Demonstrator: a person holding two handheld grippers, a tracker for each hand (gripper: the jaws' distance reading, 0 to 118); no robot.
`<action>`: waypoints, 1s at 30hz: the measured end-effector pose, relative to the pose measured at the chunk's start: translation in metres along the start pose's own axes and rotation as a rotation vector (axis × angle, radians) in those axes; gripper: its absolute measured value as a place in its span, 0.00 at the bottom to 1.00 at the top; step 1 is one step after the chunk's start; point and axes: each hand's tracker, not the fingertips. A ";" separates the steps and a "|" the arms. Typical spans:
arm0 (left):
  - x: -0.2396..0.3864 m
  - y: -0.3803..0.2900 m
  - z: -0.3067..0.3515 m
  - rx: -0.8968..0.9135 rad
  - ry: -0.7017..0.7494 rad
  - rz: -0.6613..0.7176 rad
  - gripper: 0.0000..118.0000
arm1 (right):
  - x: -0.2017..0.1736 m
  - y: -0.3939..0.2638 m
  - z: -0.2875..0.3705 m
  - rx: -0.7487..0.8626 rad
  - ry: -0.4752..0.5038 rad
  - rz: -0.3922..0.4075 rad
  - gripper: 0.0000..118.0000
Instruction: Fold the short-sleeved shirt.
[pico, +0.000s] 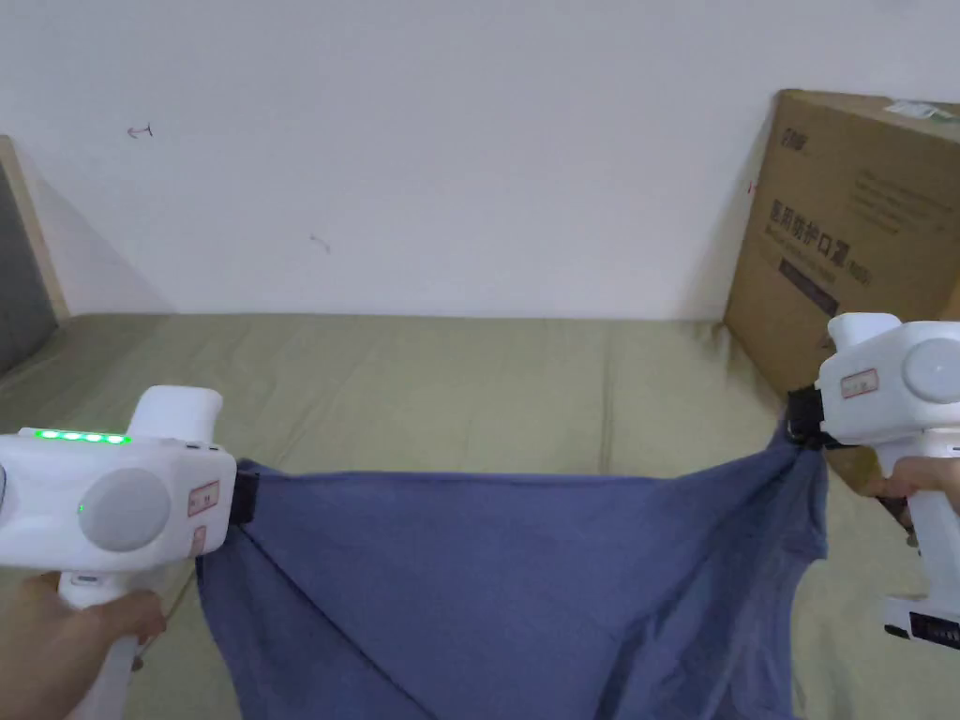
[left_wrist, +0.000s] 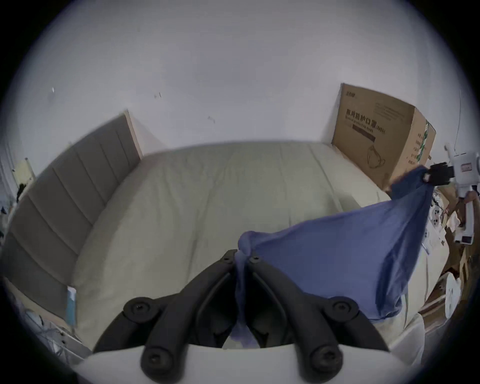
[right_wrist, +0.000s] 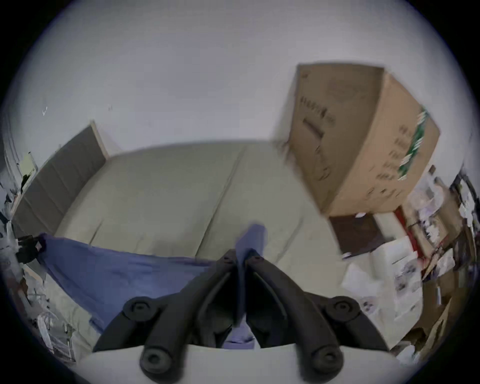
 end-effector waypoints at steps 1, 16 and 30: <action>-0.003 0.011 0.008 0.011 0.003 0.012 0.02 | 0.008 0.009 0.016 0.026 -0.006 -0.012 0.02; 0.000 0.185 0.091 0.328 0.091 -0.112 0.02 | 0.036 0.126 0.145 0.322 -0.004 -0.103 0.02; -0.039 0.339 -0.009 0.443 0.231 -0.040 0.02 | -0.021 0.312 0.075 0.439 -0.006 -0.192 0.02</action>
